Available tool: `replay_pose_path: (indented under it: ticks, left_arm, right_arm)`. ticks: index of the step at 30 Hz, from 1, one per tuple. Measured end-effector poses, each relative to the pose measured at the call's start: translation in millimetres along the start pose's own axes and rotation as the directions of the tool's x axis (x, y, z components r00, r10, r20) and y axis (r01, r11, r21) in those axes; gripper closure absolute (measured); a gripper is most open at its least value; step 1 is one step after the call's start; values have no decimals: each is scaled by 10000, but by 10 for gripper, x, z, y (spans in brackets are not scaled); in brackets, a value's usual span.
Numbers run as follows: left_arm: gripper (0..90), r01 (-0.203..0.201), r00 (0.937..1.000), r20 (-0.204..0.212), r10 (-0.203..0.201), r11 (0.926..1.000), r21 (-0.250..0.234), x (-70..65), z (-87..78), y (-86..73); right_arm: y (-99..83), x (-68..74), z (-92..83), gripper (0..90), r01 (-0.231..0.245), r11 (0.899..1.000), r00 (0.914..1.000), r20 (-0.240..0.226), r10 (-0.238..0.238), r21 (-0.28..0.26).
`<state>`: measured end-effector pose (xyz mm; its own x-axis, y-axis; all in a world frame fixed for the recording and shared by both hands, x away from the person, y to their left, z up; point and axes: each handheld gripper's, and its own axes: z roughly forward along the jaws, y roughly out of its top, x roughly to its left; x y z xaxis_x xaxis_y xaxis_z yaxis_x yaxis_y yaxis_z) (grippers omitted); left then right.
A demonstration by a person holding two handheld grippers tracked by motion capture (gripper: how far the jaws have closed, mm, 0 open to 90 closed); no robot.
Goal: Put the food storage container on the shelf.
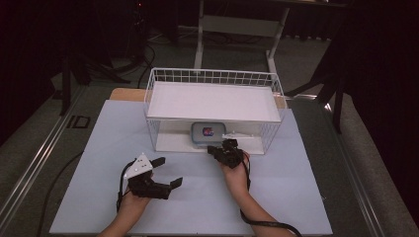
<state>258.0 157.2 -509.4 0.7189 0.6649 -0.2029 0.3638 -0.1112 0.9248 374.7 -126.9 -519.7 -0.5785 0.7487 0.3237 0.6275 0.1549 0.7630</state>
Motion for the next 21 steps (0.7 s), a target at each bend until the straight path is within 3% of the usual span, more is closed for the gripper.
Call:
replay_pose_path:
  ticks: [4, 10, 16, 21]
  left_arm:
    - [26, 147, 9999, -30, -147, 9999, -18, 22, -12, -9]
    - [26, -113, 9999, -40, 113, 9999, 62, -10, -4, -10]
    - [26, -23, 10000, 71, 22, 10000, 72, -2, -2, -31]
    - [26, -31, 10000, 95, 30, 10000, 69, -2, 1, -39]
  right_arm:
    - [38, -14, 50, 898, -169, 9998, 9999, 14, 170, -114]
    - [109, -34, 131, 899, -160, 9996, 9998, 90, 162, -236]
    - [149, -76, 173, 898, -315, 9990, 9993, 179, 320, -314]
    - [195, -98, 161, 899, -919, 9956, 9954, 246, 922, -166]
